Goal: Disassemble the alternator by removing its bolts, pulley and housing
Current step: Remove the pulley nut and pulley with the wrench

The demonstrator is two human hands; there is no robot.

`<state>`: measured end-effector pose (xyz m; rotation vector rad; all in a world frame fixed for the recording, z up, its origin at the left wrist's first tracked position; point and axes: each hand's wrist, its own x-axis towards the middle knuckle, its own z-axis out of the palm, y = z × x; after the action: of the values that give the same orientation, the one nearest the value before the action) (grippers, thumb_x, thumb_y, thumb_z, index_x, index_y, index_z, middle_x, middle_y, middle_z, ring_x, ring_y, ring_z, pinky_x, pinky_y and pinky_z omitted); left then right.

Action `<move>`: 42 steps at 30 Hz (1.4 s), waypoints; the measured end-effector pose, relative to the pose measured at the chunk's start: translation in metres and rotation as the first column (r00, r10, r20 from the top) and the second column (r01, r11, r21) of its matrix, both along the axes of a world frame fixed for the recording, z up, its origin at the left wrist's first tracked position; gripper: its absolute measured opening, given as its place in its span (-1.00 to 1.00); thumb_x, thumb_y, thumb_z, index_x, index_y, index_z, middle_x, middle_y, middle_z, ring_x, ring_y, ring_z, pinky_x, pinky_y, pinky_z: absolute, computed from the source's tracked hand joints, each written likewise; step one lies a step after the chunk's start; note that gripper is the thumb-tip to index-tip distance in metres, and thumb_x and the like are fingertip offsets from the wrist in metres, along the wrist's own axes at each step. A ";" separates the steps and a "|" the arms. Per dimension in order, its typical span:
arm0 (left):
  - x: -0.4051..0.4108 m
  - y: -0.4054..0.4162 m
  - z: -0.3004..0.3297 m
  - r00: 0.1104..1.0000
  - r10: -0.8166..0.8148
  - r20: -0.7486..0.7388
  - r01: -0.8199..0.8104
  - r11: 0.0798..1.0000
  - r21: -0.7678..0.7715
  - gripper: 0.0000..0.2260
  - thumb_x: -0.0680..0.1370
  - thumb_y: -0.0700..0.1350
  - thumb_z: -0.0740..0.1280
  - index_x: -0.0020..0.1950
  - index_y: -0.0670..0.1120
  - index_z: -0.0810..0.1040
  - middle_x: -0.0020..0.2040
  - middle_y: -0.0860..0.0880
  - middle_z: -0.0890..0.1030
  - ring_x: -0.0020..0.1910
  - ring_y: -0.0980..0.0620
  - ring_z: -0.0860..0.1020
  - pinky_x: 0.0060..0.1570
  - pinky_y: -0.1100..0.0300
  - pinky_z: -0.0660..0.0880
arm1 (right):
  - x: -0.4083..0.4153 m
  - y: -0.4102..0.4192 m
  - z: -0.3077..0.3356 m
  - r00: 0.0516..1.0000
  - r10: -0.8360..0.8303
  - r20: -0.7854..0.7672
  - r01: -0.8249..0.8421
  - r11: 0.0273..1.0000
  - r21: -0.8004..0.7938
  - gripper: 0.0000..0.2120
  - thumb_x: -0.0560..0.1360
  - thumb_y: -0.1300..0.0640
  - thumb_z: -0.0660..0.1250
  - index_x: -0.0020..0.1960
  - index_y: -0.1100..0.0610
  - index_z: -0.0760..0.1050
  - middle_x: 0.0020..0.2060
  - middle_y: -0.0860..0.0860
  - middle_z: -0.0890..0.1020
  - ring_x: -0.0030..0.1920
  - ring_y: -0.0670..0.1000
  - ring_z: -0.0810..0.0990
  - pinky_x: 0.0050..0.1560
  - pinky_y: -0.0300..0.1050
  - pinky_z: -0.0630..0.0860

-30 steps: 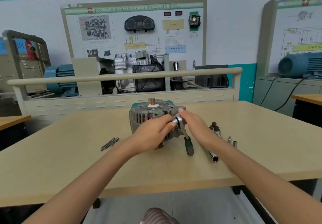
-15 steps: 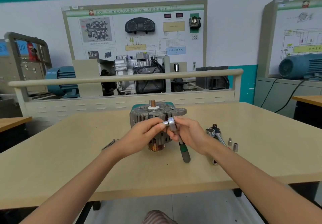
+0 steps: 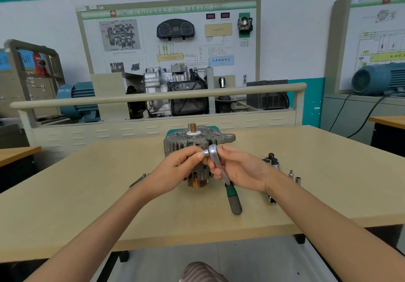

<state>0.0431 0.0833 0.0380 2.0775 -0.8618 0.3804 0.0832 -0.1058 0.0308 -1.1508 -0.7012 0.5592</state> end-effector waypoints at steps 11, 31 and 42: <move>-0.001 0.002 -0.016 0.982 0.120 -0.146 -0.115 0.992 0.045 -0.78 0.62 -0.01 0.17 -0.06 -0.09 0.54 -0.46 0.21 0.42 -0.48 0.26 0.34 -0.43 0.45 0.28 | 0.011 -0.016 0.002 0.834 -0.551 0.004 0.519 0.783 -0.343 -0.90 0.57 0.21 0.26 -0.04 0.23 0.35 -0.24 0.20 0.57 -0.39 0.02 0.55 -0.32 -0.14 0.56; 0.016 -0.058 -0.075 0.954 0.274 -0.124 -0.270 0.961 0.049 -0.69 0.58 0.05 0.27 -0.22 -0.17 0.47 -0.42 0.07 0.37 -0.43 0.17 0.28 -0.35 0.23 0.22 | 0.007 -0.015 -0.041 0.482 -0.038 0.875 0.858 -0.184 -0.480 -0.78 0.56 0.32 0.10 0.19 0.21 0.35 0.19 0.21 0.44 0.21 0.21 0.45 0.02 -0.03 0.41; 0.016 -0.067 -0.079 0.947 0.263 -0.187 -0.268 0.964 -0.002 -0.74 0.56 0.02 0.30 -0.27 -0.08 0.43 -0.46 0.10 0.33 -0.45 0.16 0.26 -0.37 0.24 0.20 | -0.014 -0.026 -0.045 0.489 0.106 0.866 0.861 -0.217 -0.459 -0.58 0.53 0.36 0.12 0.36 0.17 0.33 0.25 0.20 0.39 0.29 0.17 0.33 0.14 -0.06 0.39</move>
<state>0.0593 0.0164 -0.0410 2.1690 -0.4647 0.3319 0.0688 -0.1323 -0.0146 -3.1103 -0.1877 -0.3215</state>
